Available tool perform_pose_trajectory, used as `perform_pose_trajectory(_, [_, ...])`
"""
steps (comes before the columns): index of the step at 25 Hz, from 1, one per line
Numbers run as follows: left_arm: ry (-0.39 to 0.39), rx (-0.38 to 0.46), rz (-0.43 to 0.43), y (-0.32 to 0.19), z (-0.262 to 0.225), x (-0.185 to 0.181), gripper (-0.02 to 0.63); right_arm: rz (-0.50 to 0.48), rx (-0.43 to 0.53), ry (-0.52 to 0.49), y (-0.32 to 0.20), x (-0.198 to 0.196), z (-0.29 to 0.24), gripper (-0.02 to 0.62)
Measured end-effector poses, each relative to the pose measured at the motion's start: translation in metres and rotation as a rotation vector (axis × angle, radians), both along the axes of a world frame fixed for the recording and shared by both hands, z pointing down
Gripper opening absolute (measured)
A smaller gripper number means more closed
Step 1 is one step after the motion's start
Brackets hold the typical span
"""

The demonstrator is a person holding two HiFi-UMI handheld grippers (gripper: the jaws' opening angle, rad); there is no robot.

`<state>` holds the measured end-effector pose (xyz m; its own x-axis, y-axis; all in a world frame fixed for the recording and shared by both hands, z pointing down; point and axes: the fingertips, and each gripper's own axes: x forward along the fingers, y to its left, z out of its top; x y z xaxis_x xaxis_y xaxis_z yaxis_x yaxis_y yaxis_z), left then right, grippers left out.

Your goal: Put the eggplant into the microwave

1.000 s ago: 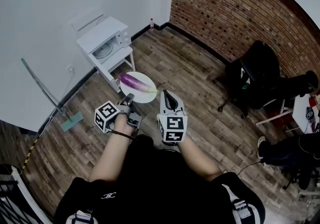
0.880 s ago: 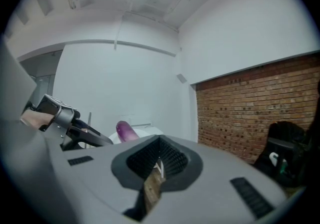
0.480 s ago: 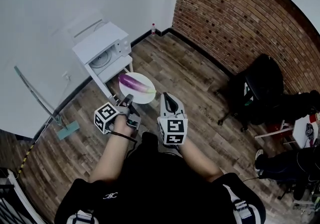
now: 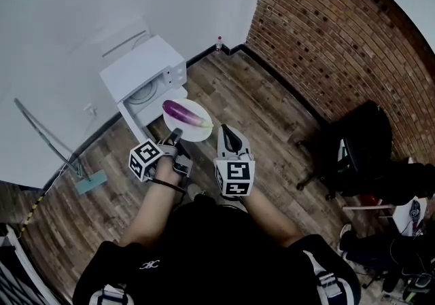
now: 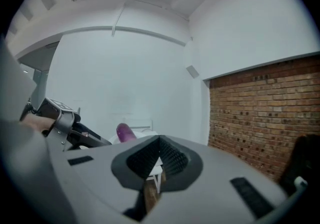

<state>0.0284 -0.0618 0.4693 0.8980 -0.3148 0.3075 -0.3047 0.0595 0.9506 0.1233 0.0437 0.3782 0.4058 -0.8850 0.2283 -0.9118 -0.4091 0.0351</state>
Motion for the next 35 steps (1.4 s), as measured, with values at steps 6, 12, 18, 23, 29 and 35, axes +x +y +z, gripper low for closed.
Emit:
perform_pose_trajectory(6, [0.003, -0.006, -0.010, -0.052, 0.008, 0.028, 0.017, -0.027, -0.017, 0.008, -0.061, 0.030, 0.006, 0.012])
perform_pose_trajectory(12, [-0.003, -0.023, -0.026, -0.086, 0.017, 0.041, 0.017, -0.063, -0.039, 0.009, -0.102, 0.042, 0.012, 0.012])
perform_pose_trajectory(18, [-0.009, -0.020, -0.078, -0.107, 0.029, 0.040, 0.017, -0.129, -0.050, -0.014, -0.135, 0.046, 0.024, 0.012])
perform_pose_trajectory(23, [-0.017, -0.031, -0.172, -0.123, 0.039, 0.036, 0.017, -0.256, -0.044, -0.027, -0.172, 0.044, 0.030, 0.012])
perform_pose_trajectory(29, [-0.049, 0.000, -0.330, -0.141, 0.052, 0.041, 0.017, -0.430, -0.043, -0.047, -0.214, 0.056, 0.039, 0.012])
perform_pose_trajectory(35, [-0.053, -0.067, -0.543, -0.147, 0.081, 0.045, 0.017, -0.585, -0.072, -0.062, -0.251, 0.084, 0.051, 0.012])
